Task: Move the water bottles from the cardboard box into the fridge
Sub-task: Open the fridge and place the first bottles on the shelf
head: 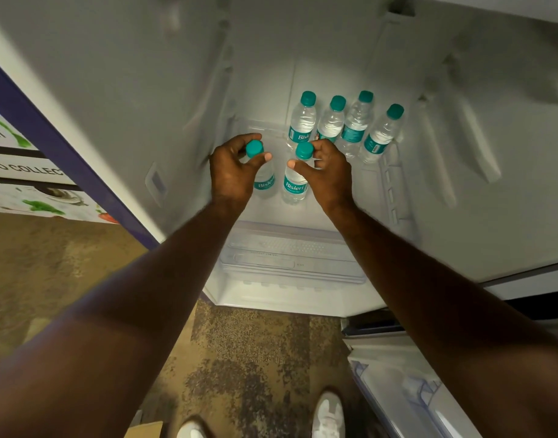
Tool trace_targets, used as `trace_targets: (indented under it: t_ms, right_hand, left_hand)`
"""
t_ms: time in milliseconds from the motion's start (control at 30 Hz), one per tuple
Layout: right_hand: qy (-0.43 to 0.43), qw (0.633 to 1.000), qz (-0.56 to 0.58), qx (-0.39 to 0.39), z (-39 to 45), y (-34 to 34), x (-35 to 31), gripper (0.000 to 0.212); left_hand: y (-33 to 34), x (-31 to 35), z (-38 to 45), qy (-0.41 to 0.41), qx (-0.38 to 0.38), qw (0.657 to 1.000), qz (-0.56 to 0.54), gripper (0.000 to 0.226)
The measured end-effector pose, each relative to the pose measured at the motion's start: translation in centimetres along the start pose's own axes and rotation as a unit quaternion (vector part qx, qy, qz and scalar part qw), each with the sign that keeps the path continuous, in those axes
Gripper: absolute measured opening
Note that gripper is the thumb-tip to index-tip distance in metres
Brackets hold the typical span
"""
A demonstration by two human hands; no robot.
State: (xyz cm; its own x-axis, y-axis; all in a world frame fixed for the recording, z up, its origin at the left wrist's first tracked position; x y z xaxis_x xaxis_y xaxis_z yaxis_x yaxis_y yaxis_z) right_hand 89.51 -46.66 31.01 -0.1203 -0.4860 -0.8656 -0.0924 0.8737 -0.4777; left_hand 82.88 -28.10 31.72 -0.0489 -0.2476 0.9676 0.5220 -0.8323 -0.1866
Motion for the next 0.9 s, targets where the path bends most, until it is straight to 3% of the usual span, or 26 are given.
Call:
trace_targets:
  t_ms: [233, 467, 600, 733, 833, 900]
  right_hand:
    - [-0.029, 0.999, 0.002, 0.024, -0.9, -0.8, -0.3, 0.044]
    - [-0.044, 0.999, 0.02, -0.002, -2.7, -0.4, -1.3, 0.043]
    - [-0.052, 0.998, 0.02, -0.024, -3.4, 0.7, -2.2, 0.042]
    - [-0.057, 0.997, 0.015, -0.042, -4.2, 2.0, -2.5, 0.04]
    - [-0.063, 0.997, 0.019, -0.049, -4.6, 2.8, -2.6, 0.041]
    - [-0.061, 0.997, 0.02, -0.053, -5.0, 3.2, -2.4, 0.042]
  left_hand:
    - [0.3, 1.3, -0.6, 0.026, -0.075, 0.996, 0.036, 0.038]
    - [-1.4, 1.3, -1.4, 0.051, -0.106, 0.989, 0.085, 0.045]
    - [-2.2, 2.6, -1.9, 0.15, -0.127, 0.965, 0.173, 0.039]
    - [-3.1, 2.4, -1.9, 0.136, -0.115, 0.966, 0.188, 0.034]
    - [-3.4, 1.2, -2.0, 0.049, -0.103, 0.981, 0.156, 0.048]
    - [-3.5, 1.0, -2.2, 0.042, -0.096, 0.984, 0.141, 0.048]
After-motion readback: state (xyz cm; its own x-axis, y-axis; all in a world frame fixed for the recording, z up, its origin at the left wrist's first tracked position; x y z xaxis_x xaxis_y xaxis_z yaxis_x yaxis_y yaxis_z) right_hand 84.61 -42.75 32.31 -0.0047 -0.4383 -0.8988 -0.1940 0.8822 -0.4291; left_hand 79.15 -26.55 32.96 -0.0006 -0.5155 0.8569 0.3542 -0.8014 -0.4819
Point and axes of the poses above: each hand's wrist, its own z-axis towards the middle knuckle, its own y-axis out of the palm, x = y × z, the point moved 9 cm from there along z, towards the middle knuckle, and after that the axes turned 13 degrees about y, right-handed, at the moved point
